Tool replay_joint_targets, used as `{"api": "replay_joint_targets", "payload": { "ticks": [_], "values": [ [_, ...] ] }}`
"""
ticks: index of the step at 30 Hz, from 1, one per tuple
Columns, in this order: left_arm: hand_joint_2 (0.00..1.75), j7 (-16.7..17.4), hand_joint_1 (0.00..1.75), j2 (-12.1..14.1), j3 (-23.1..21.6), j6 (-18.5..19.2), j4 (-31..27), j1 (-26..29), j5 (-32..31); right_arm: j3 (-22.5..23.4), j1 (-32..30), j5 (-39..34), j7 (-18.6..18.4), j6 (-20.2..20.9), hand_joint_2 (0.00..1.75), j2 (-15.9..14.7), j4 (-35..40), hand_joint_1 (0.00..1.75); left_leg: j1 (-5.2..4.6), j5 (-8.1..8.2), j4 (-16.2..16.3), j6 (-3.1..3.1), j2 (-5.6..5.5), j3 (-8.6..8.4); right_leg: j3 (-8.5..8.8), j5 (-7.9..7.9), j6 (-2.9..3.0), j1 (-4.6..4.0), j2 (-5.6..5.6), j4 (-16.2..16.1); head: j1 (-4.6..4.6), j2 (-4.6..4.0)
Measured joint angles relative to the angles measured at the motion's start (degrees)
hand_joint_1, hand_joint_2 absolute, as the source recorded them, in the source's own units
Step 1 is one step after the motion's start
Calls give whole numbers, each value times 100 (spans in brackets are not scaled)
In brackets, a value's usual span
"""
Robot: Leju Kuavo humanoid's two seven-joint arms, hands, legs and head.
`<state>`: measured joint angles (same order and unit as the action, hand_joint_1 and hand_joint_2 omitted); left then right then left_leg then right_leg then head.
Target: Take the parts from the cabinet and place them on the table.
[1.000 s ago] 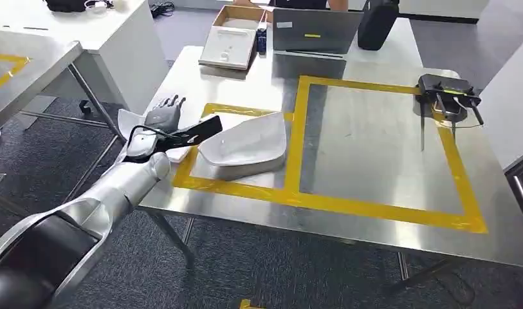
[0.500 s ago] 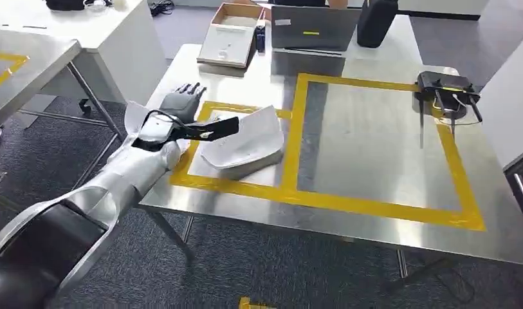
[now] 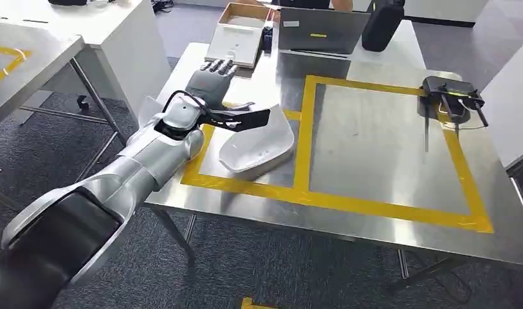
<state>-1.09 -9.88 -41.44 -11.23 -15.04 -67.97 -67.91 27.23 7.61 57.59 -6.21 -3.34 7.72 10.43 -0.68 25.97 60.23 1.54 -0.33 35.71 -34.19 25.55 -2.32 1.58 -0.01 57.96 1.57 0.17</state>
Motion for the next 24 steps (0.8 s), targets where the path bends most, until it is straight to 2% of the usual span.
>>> {"api": "replay_joint_targets", "payload": {
  "ticks": [1, 2, 3, 4, 6, 7, 8, 9, 10, 11, 12, 13, 14, 15, 16, 17, 18, 19, 21, 22, 23, 24],
  "values": [
    [0, -13, 0, 0, -11, -6, -2, -8, -7, 0, 0, 0, -2, 0, 0, 7, 0, 0, -5, -19, -4, 20, 1, -5, 9, -18, -18, 4, 0, -12, 2, 0],
    [0, -19, 0, -11, -15, -15, -4, -14, -9, 0, 0, 0, -2, 2, 0, 7, 0, 0, 35, -75, -75, 63, 16, -23, 7, -15, -43, 0, 13, -2, 2, 0],
    [0, -20, 0, -22, -17, -33, -4, -22, -20, 0, 2, 2, -9, 2, 0, 7, 0, 0, 54, -111, -107, 88, 28, -37, -25, 101, -40, 7, 10, 92, 0, 0],
    [0, -22, 0, -28, -20, -44, -4, -34, -24, 0, 5, 2, -9, 2, 0, 7, 0, 0, 66, -129, -118, 113, 34, -25, -146, 333, -36, -10, 9, 375, -13, 0],
    [0, -26, 0, -33, -26, -46, 7, -31, -37, 2, 2, 7, -9, 17, 0, 7, 0, 0, 59, -139, -113, 119, 38, 10, -533, 816, -42, -6, 12, 1308, -15, 0],
    [0, -26, 0, -33, -28, -46, 18, -25, -39, 2, -2, 7, -9, 20, 0, 7, -2, 0, 52, -149, -108, 112, 41, 29, -685, 942, -41, -7, 12, 1683, -17, 0],
    [0, -28, 0, -33, -35, -46, 26, -22, -41, 2, -3, 9, -9, 22, 0, 7, -2, 0, 52, -161, -102, 98, 41, 48, -726, 921, -35, -6, 12, 1797, -15, 0],
    [0, -26, 0, -33, -42, -46, 28, -21, -46, 2, -2, 11, -9, 22, 0, 7, 0, 0, 53, -173, -95, 80, 41, 67, -638, 785, -25, -6, 11, 1658, -18, 0],
    [0, -26, 0, -33, -44, -46, 28, -22, -46, 2, 1, 11, -9, 22, 0, 7, 0, 0, 59, -184, -86, 63, 41, 82, -419, 558, -11, -3, 9, 1264, -17, 0],
    [0, -24, 0, -33, -44, -46, 28, -25, -48, 2, 4, 11, -9, 20, 0, 7, 0, 0, 67, -195, -72, 42, 40, 94, -84, 315, 4, -2, 4, 674, -17, 0],
    [0, -24, 0, -33, -44, -46, 26, -33, -48, 2, 11, 13, -9, 20, 0, 7, 0, 0, 67, -204, -54, 20, 40, 107, 186, 245, 18, 0, -8, 173, -17, 0],
    [0, -22, 0, -31, -44, -46, 22, -42, -48, 2, 24, 17, -7, 22, 0, 7, 0, 0, 44, -234, -60, -36, 29, 139, 207, 248, 41, -48, 2, 174, -15, 0],
    [0, -22, 0, -35, -44, -46, 24, -42, -50, 2, 23, 18, -9, 22, 0, 9, 0, 0, 50, -256, -64, -71, 27, 138, 146, 176, 97, -65, 24, 191, -7, 0],
    [0, -20, 0, -35, -46, -46, 24, -46, -50, 2, 28, 18, -13, 20, 0, 11, -2, 0, 48, -277, -52, -104, 24, 153, 136, 223, 126, -63, 22, 123, -9, 0],
    [0, -26, 0, -33, -46, -46, 22, -48, -52, 2, 32, 17, -15, 22, 0, 11, 0, 0, 56, -314, -79, -156, 28, 159, 106, 202, 158, -73, 28, 152, 2, 0],
    [0, -24, 0, -28, -46, -46, 26, -48, -52, 2, 27, 17, -15, 20, 0, 11, -2, 0, 42, -341, -85, -202, 26, 179, 81, 152, 219, -37, 27, 118, -2, 0],
    [0, -24, 0, -11, -46, -46, 28, -49, -55, 2, 30, 18, -18, 17, 0, 24, 0, 0, 71, -246, -23, -234, 18, 260, 54, 94, 268, -25, 2, 91, -5, 0],
    [0, -24, 0, -7, -46, -46, 28, -50, -55, 2, 30, 18, -15, 9, 0, 24, 0, 0, 69, 23, 189, -265, 22, 328, 15, 50, 322, -24, 3, 80, 18, 0],
    [0, -26, 0, -2, -48, -46, 31, -47, -57, 2, 31, 17, -15, 2, 0, 24, 0, 0, 85, 584, 1024, -314, 21, 588, -92, -30, 350, -29, 1, 86, 26, 0],
    [0, -26, 0, -4, -52, -44, 33, -39, -57, 2, 30, 17, -15, 0, 0, 24, 0, 0, 86, 799, 1493, -333, 22, 711, -162, -82, 353, -31, 0, 91, 24, 0],
    [0, -24, 0, -2, -52, -42, 39, -37, -59, 2, 30, 18, -15, 2, 0, 24, 0, 0, 86, 837, 1687, -339, 22, 722, -224, -127, 351, -31, 1, 99, 26, 0],
    [0, -22, 0, -2, -52, -37, 42, -38, -59, 2, 30, 17, -15, 2, 0, 24, 0, 0, 88, 754, 1627, -336, 22, 612, -286, -169, 347, -30, 1, 105, 28, 0]
  ]
}}
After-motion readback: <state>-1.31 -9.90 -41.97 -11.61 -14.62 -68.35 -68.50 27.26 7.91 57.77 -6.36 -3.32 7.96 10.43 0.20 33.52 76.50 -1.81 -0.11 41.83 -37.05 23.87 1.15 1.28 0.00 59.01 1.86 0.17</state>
